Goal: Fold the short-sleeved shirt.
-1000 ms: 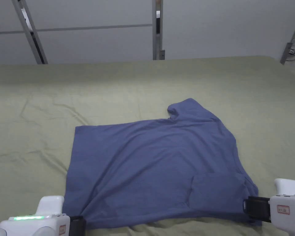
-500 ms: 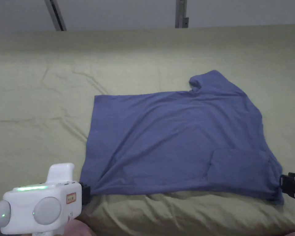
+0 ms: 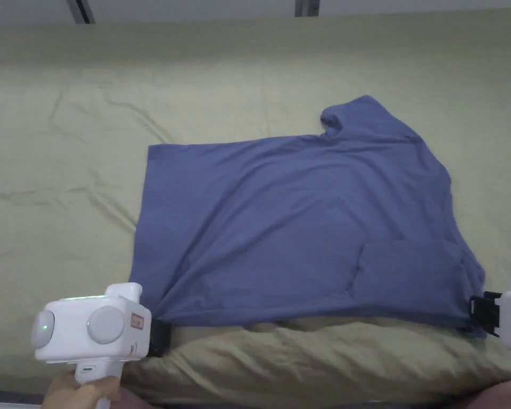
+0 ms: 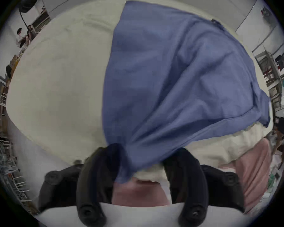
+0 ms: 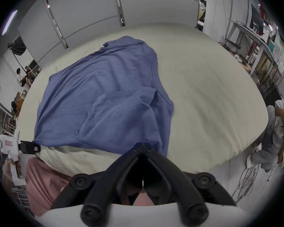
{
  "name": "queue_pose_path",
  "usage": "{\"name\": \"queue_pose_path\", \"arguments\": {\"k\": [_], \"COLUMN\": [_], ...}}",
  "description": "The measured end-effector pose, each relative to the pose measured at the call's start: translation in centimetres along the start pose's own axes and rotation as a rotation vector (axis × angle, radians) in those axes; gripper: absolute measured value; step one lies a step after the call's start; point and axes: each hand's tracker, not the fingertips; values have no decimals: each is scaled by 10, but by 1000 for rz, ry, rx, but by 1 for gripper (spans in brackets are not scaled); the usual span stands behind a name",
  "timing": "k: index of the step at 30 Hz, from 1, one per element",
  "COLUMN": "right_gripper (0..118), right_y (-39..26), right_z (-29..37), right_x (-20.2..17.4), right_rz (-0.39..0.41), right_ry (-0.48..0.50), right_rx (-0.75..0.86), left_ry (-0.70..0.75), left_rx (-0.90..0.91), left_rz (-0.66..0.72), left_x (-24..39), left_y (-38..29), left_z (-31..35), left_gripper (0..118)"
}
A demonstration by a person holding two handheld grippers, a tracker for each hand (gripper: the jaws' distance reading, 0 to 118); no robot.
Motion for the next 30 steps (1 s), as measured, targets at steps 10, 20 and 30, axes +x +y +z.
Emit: {"name": "queue_pose_path", "arguments": {"k": [10,20,30], "right_gripper": [86,6,3], "right_y": [0,-2,17], "right_z": [-10,-62,-21], "right_x": [2,19,19], "right_rz": [29,25,6], "right_ry": [34,-34,3], "right_rx": [-43,-209,-111], "left_ry": [-1,-25,-32], "left_rx": [48,53,68], "left_rz": [-33,5,39], "left_x": [0,-3,-10], "left_y": [4,4,8], "left_z": [18,29,53], "left_gripper": [10,10,10]}}
